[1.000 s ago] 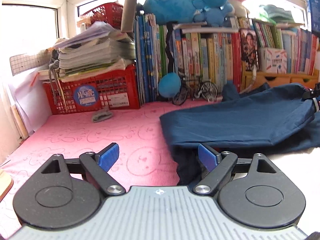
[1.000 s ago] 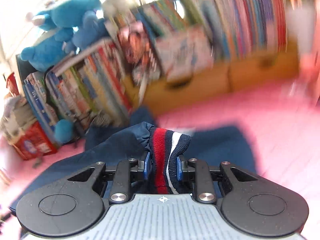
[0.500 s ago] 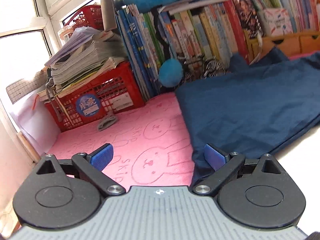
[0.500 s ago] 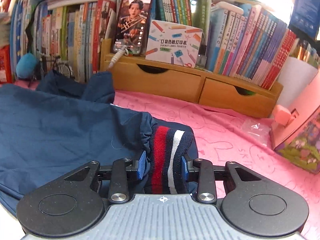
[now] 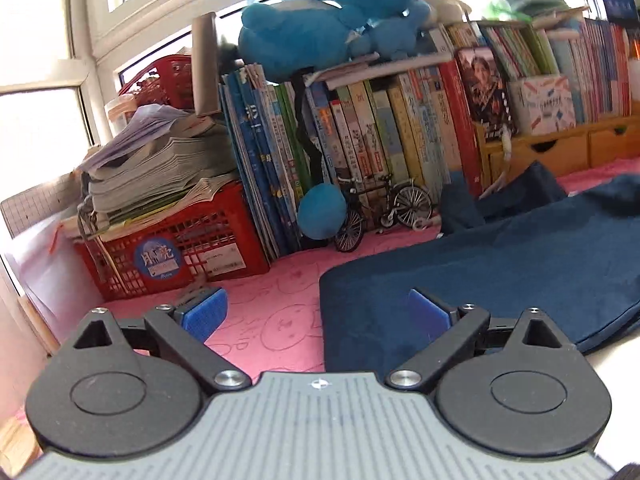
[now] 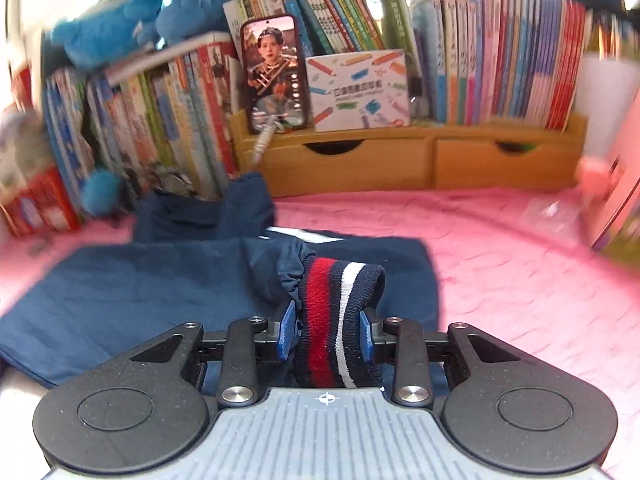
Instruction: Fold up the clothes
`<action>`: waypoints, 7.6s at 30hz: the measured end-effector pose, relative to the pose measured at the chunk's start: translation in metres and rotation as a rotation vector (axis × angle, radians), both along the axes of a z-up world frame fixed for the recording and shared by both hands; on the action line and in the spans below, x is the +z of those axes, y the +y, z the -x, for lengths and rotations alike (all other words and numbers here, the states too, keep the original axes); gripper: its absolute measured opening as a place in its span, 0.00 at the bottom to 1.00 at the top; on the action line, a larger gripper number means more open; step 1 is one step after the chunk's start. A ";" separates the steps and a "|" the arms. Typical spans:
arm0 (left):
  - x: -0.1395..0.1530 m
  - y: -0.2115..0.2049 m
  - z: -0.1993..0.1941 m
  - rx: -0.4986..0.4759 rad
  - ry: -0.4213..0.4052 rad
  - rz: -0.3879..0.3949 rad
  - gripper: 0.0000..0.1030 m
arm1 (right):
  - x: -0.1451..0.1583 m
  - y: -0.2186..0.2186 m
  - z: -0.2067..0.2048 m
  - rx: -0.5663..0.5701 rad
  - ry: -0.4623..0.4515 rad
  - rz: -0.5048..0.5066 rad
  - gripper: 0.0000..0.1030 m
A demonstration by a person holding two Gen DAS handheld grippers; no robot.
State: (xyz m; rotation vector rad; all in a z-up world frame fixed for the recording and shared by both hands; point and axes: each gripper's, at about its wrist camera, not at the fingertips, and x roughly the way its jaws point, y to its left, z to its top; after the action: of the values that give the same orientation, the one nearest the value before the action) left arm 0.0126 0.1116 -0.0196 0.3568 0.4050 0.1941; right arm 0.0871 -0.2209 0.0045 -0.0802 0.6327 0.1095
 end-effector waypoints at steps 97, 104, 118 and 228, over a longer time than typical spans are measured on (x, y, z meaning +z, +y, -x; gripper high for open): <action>-0.028 0.035 -0.136 0.078 0.253 0.395 0.95 | -0.044 0.035 -0.018 0.145 0.041 -0.013 0.86; -0.011 0.016 -0.098 0.087 0.167 0.272 0.92 | -0.029 0.066 0.003 0.090 0.006 0.151 0.93; 0.014 -0.033 0.160 -0.183 0.079 0.352 0.97 | 0.023 0.037 0.246 0.266 -0.214 0.065 1.00; -0.009 -0.076 0.198 -0.490 0.109 0.183 0.79 | -0.011 -0.029 0.168 0.200 0.061 -0.477 0.23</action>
State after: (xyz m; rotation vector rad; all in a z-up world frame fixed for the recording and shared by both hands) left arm -0.1853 0.0361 -0.0290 0.2777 0.4268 -0.3403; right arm -0.0812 -0.2502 -0.0064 0.3228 0.6444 0.4538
